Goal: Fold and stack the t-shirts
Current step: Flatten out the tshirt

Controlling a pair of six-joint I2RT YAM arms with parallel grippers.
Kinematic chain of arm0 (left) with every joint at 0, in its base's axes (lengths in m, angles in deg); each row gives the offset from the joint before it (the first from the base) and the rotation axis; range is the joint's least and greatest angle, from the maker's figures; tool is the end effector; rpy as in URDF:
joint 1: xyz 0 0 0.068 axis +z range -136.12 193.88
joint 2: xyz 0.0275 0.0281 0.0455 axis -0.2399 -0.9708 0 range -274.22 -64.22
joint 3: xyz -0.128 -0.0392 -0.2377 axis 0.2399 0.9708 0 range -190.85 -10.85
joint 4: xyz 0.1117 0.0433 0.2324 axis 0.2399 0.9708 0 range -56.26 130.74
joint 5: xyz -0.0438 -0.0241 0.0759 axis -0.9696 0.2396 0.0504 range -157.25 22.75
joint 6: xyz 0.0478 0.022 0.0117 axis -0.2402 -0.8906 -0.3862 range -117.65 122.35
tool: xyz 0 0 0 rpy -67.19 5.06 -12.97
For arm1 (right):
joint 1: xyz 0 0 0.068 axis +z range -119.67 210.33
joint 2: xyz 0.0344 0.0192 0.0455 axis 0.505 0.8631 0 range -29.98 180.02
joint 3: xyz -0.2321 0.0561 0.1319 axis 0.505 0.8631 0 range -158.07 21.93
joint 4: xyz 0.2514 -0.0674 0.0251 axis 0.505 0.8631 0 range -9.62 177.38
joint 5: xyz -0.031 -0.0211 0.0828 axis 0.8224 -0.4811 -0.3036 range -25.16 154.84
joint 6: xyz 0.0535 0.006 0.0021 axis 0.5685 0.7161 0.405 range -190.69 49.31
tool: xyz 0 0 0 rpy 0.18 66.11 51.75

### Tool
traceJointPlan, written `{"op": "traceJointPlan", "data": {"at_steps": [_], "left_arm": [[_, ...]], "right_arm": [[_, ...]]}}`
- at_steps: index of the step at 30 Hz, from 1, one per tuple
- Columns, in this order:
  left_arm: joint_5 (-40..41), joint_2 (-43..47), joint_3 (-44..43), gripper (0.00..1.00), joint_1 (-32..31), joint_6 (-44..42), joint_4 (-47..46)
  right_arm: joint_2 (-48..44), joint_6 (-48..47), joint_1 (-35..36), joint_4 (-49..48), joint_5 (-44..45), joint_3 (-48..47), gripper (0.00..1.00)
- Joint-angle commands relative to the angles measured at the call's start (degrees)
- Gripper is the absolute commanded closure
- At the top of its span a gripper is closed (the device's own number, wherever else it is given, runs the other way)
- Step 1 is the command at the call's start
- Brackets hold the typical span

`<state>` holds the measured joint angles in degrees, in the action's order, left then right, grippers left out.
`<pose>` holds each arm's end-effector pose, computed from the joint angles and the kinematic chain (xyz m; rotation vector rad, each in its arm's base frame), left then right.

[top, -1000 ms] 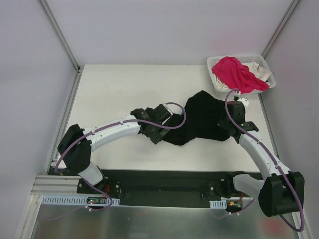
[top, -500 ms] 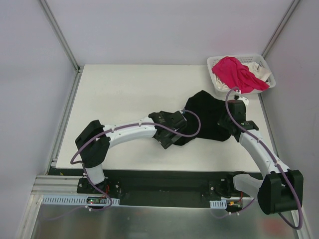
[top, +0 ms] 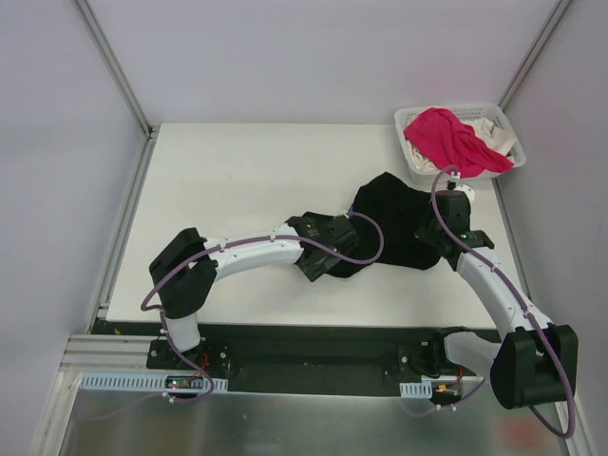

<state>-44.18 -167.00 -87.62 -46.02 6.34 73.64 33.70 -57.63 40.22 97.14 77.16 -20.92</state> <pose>0.1969 -0.3118 0.2200 1.1073 2.3255 0.1552 0.2372 0.0337 0.2527 0.1781 2.2023 -0.0173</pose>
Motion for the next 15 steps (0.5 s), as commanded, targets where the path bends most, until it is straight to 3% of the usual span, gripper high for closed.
{"op": "traceJointPlan", "data": {"at_steps": [1, 15], "left_arm": [[3.21, -1.45, -0.57, 0.28, -1.36, 1.37, 1.32], [5.14, -8.83, -3.73, 0.28, -2.41, 3.92, 0.88]], "right_arm": [[-1.89, 0.12, -0.57, -1.55, -0.8, -2.68, 0.99], [-2.07, 0.65, -0.66, -1.64, -2.03, -2.5, 0.99]]}}
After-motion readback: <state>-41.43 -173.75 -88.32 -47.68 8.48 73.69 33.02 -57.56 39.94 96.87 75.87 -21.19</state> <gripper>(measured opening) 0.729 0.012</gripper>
